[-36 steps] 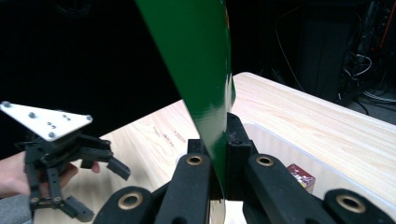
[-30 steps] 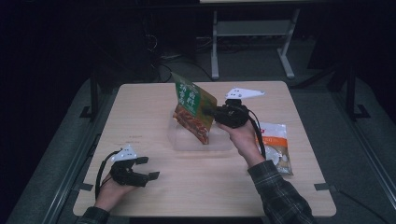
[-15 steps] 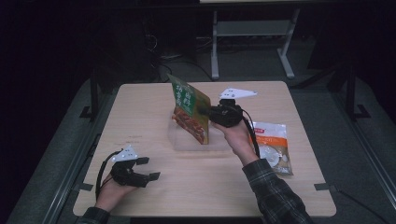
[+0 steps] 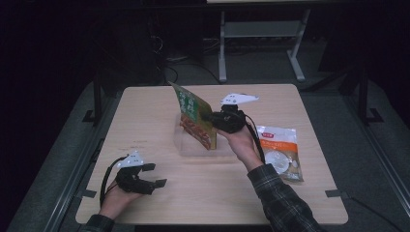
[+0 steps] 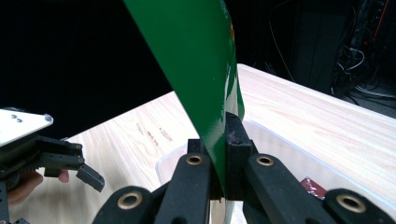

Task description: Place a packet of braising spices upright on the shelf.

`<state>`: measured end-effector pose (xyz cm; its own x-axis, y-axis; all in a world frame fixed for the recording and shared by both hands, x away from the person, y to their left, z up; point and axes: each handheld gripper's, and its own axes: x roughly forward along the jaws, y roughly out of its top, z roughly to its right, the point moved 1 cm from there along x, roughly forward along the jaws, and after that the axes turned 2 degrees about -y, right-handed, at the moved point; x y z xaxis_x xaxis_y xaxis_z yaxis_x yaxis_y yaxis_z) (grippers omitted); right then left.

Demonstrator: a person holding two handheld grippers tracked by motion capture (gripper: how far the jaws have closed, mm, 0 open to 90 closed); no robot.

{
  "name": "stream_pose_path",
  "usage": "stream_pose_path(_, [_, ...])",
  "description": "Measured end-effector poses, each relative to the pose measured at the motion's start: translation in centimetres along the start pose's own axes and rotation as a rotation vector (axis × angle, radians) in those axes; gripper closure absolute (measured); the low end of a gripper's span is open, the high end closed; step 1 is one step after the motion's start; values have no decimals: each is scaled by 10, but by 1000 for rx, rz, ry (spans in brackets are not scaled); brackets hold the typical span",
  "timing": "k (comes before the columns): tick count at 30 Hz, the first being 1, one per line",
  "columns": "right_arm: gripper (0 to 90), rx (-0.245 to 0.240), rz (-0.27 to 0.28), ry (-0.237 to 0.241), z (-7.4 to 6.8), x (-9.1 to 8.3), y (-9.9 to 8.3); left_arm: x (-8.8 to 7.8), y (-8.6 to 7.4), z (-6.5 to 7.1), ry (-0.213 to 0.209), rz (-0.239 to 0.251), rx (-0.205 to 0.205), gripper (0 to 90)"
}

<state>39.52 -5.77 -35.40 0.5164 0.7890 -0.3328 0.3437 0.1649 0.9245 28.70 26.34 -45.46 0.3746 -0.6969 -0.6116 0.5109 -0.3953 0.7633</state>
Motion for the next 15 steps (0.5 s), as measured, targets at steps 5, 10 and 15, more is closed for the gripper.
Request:
stream_pose_path(5, [895,2,-8,-4,1,5,-4,1,0,0,1,-7,10,174])
stream_pose_path(10, [893,11,-12,-1,2,8,-7,2,0,0,2,-9,11,174])
stream_pose_path(15, [890,20,-23,4,3,11,-10,3,-1,1,-1,-17,0,175])
